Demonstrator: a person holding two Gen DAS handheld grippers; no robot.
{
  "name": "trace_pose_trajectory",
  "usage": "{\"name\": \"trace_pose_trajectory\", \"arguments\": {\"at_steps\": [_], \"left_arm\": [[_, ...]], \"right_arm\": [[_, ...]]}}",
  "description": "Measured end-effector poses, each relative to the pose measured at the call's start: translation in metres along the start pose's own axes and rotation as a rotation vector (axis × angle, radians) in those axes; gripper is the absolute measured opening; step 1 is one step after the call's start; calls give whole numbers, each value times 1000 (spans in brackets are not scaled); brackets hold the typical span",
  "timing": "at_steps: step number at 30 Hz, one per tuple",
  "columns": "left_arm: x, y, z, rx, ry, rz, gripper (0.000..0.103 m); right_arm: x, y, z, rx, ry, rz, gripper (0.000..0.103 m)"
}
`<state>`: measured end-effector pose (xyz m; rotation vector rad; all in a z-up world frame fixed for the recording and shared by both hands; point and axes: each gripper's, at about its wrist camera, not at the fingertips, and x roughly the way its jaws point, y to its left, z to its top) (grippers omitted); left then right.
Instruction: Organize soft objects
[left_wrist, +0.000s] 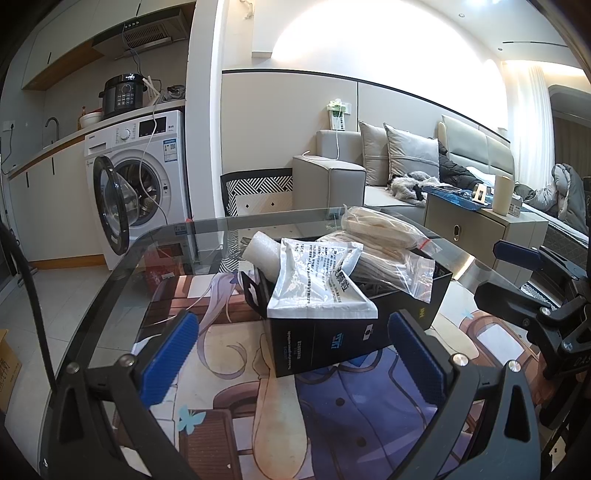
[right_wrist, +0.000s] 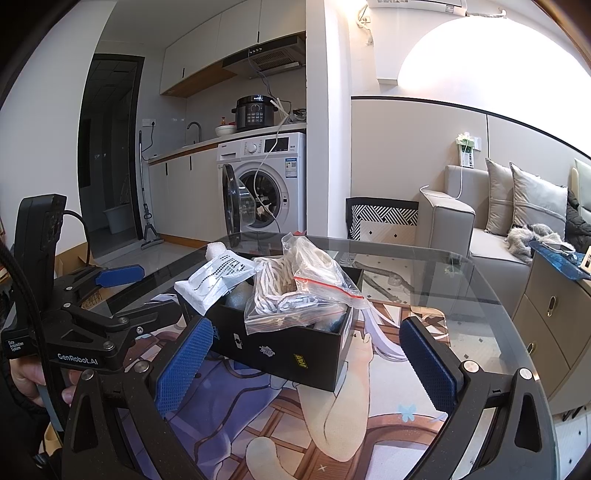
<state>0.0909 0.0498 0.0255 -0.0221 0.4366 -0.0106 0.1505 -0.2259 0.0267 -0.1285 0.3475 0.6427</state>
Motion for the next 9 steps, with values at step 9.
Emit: {"name": "trace_pose_trajectory", "arguments": {"at_steps": [9], "left_arm": [[1, 0, -3, -2, -1, 0, 103]], "right_arm": [[0, 2, 0, 0, 4, 0, 103]]}}
